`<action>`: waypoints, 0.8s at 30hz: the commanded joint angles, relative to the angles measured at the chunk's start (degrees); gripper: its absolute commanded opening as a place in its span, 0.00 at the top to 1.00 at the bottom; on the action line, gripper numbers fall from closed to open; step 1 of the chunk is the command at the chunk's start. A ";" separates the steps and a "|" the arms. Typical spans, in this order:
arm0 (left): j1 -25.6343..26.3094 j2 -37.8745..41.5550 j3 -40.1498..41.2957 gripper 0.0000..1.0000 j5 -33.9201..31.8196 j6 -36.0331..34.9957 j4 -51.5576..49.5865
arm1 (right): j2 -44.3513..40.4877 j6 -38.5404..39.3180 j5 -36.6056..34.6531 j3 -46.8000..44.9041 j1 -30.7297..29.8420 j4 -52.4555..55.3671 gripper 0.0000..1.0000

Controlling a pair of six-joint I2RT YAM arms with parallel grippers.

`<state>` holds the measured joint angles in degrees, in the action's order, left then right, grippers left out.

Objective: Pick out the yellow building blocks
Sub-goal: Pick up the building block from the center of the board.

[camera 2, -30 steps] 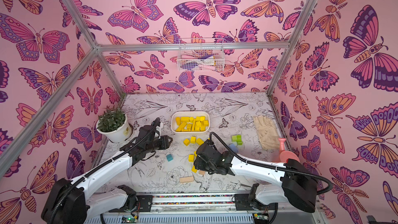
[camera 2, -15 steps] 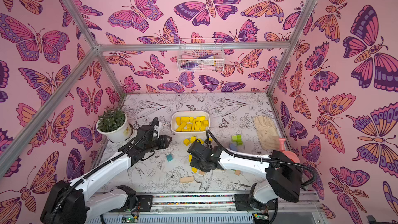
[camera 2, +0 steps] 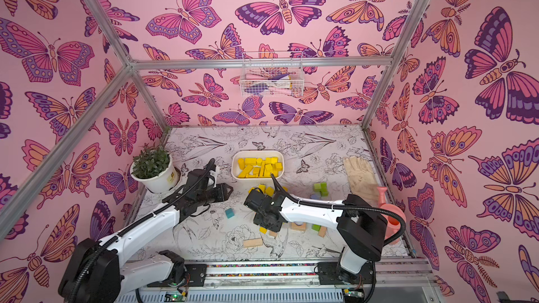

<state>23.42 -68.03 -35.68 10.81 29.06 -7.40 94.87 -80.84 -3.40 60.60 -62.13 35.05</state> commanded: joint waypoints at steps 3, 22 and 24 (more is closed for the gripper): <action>-0.65 -1.03 -1.19 0.57 1.23 0.56 -0.16 | 2.77 -0.77 0.02 2.81 -0.80 3.36 0.48; -1.17 -0.52 -0.71 0.57 1.58 0.81 0.06 | 5.92 -0.99 0.14 2.16 -0.80 1.99 0.56; -1.18 -0.46 -0.71 0.57 1.57 0.79 0.08 | 5.87 -0.90 0.07 1.95 -0.80 1.88 0.59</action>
<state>22.76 -68.64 -35.77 11.99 29.50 -7.38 100.18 -81.14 -3.38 62.26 -62.48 35.97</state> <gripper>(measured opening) 0.434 0.419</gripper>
